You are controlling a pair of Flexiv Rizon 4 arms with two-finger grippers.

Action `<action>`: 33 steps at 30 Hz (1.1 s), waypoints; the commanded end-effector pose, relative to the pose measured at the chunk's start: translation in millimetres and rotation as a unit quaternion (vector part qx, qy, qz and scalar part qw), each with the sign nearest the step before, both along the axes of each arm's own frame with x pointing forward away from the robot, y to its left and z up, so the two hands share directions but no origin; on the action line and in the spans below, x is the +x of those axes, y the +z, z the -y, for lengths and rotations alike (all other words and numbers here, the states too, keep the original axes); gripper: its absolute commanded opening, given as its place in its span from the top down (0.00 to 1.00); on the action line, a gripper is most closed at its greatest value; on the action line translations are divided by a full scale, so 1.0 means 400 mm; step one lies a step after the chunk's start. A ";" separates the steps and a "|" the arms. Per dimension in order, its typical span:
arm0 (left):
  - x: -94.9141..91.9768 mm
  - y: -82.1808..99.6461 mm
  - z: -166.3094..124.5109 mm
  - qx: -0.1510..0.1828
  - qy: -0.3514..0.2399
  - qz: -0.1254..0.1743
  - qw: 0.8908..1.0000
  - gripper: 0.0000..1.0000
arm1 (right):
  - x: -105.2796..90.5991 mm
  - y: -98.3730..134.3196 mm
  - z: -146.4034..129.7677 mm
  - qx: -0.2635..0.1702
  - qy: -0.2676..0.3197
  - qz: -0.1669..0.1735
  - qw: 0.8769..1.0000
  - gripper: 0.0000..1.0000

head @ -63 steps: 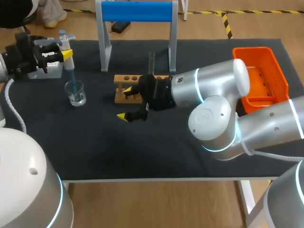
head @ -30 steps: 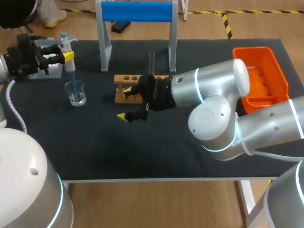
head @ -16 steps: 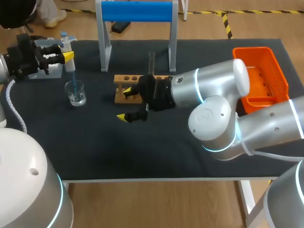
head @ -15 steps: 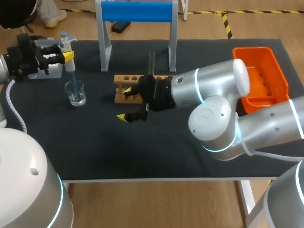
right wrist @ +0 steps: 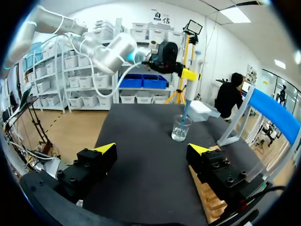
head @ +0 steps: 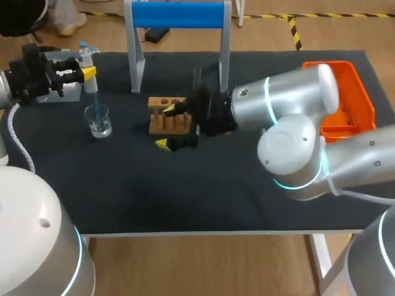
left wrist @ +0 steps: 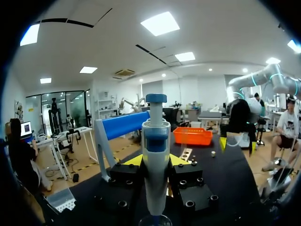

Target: Invert the test tube, pick up the pipette, mount the tip to pipette, aspirate from beaker and dispense into the tube, eject the tip, return the pipette, and cap with the stopper.

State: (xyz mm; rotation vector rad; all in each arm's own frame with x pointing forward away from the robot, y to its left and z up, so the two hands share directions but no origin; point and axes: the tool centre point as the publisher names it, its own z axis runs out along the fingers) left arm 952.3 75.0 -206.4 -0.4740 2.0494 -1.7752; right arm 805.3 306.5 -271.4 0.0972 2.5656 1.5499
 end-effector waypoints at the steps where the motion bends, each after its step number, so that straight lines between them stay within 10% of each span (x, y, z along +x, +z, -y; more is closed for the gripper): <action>1: 0.000 0.001 0.000 0.000 0.000 0.000 1.000 1.00 | -0.004 0.105 0.096 -0.011 0.040 -0.016 0.999 0.00; 17: 0.000 0.001 0.000 0.000 0.000 0.000 1.000 1.00 | 0.119 0.294 0.115 0.028 0.094 -0.037 0.995 0.00; 32: 0.000 0.001 0.000 0.000 0.000 0.000 1.000 1.00 | 0.268 0.388 -0.020 0.046 0.140 -0.021 0.989 0.00; 33: 0.000 0.001 0.000 0.000 0.000 0.000 1.000 1.00 | 0.274 0.391 -0.030 0.050 0.150 -0.024 0.987 0.32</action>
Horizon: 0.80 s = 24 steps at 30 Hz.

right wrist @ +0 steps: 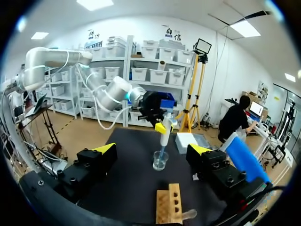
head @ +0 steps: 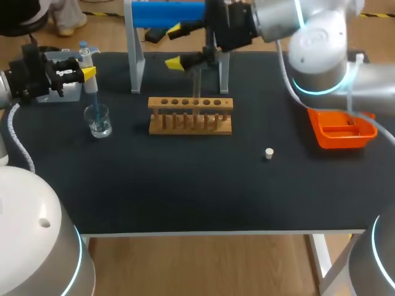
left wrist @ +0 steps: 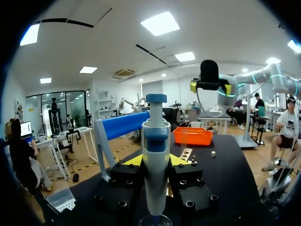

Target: Invert the test tube, pick up the pipette, mount the tip to pipette, aspirate from beaker and dispense into the tube, eject the tip, return the pipette, and cap with the stopper.

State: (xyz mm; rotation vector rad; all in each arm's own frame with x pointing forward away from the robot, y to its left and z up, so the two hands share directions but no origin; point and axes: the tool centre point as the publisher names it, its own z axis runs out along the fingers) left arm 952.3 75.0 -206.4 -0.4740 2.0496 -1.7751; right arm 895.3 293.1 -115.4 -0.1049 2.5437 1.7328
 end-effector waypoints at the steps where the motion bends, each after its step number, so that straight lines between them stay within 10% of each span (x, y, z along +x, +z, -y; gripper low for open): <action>1: 0.001 0.001 0.000 0.000 0.000 0.000 1.000 1.00 | 0.057 0.004 -0.072 -0.001 0.078 -0.025 0.997 0.52; 2: 0.001 0.001 0.000 0.000 0.000 0.000 1.000 1.00 | 0.067 0.007 -0.082 0.001 0.084 -0.022 0.996 0.56; 4: 0.001 0.001 0.000 0.000 0.000 0.000 1.000 1.00 | 0.084 0.011 -0.099 0.003 0.097 -0.022 0.995 1.00; 24: 0.001 0.001 0.000 0.000 0.000 0.000 1.000 1.00 | 0.161 0.026 -0.278 -0.002 0.087 -0.036 0.996 1.00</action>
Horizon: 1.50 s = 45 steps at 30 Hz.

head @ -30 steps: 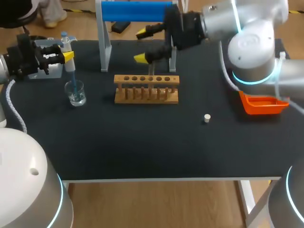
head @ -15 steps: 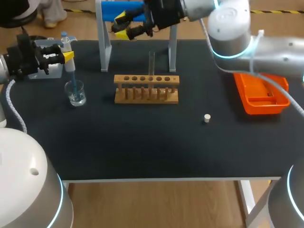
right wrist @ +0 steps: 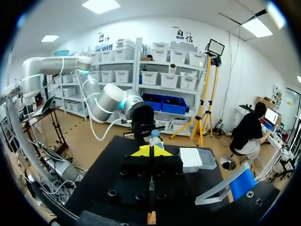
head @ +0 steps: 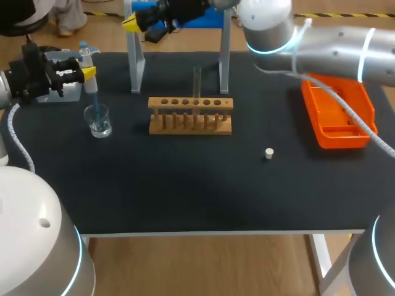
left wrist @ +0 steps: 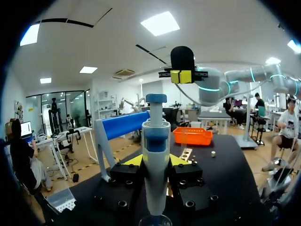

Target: Invert the test tube, pick up the pipette, mount the tip to pipette, aspirate from beaker and dispense into the tube, eject the tip, return the pipette, and cap with the stopper.

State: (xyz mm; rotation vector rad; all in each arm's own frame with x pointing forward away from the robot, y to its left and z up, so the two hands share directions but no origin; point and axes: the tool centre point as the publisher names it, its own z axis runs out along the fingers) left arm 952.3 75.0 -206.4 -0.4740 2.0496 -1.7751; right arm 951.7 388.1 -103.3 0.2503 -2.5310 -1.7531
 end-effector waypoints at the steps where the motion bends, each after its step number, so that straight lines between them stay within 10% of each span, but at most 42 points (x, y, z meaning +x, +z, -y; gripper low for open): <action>1: 0.001 0.001 0.000 0.000 0.000 0.000 1.000 1.00 | 0.021 -0.005 -0.048 -0.008 0.011 -0.018 1.000 1.00; 45: 0.001 0.001 0.000 0.000 0.000 0.000 1.000 1.00 | -0.044 -0.037 -0.216 -0.030 -0.016 -0.013 0.999 1.00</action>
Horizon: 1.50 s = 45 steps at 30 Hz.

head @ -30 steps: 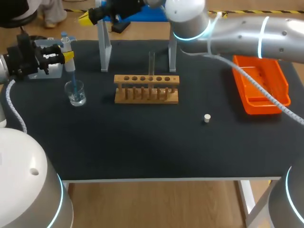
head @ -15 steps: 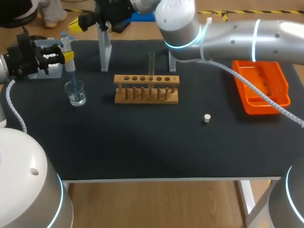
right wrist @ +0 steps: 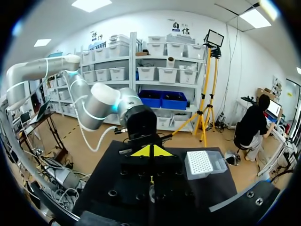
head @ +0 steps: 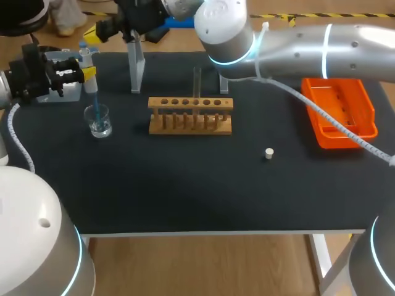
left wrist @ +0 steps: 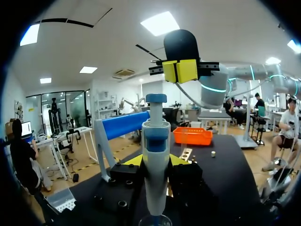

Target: Invert the test tube, pick up the pipette, mount the tip to pipette, aspirate from beaker and dispense into the tube, eject the tip, return the pipette, and cap with the stopper.

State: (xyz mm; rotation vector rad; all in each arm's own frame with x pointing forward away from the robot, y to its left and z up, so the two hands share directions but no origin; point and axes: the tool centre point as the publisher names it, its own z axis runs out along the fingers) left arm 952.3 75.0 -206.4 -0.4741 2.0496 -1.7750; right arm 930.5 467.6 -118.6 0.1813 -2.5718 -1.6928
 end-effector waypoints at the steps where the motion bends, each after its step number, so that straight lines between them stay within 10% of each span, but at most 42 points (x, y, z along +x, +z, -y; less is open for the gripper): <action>1: 0.001 0.001 0.000 0.000 0.000 0.000 1.000 1.00 | 0.010 0.000 -0.020 -0.006 0.001 0.000 1.000 1.00; 45: 0.001 0.001 0.000 0.000 0.000 0.000 1.000 1.00 | 0.043 -0.065 -0.050 -0.030 -0.003 -0.007 1.000 1.00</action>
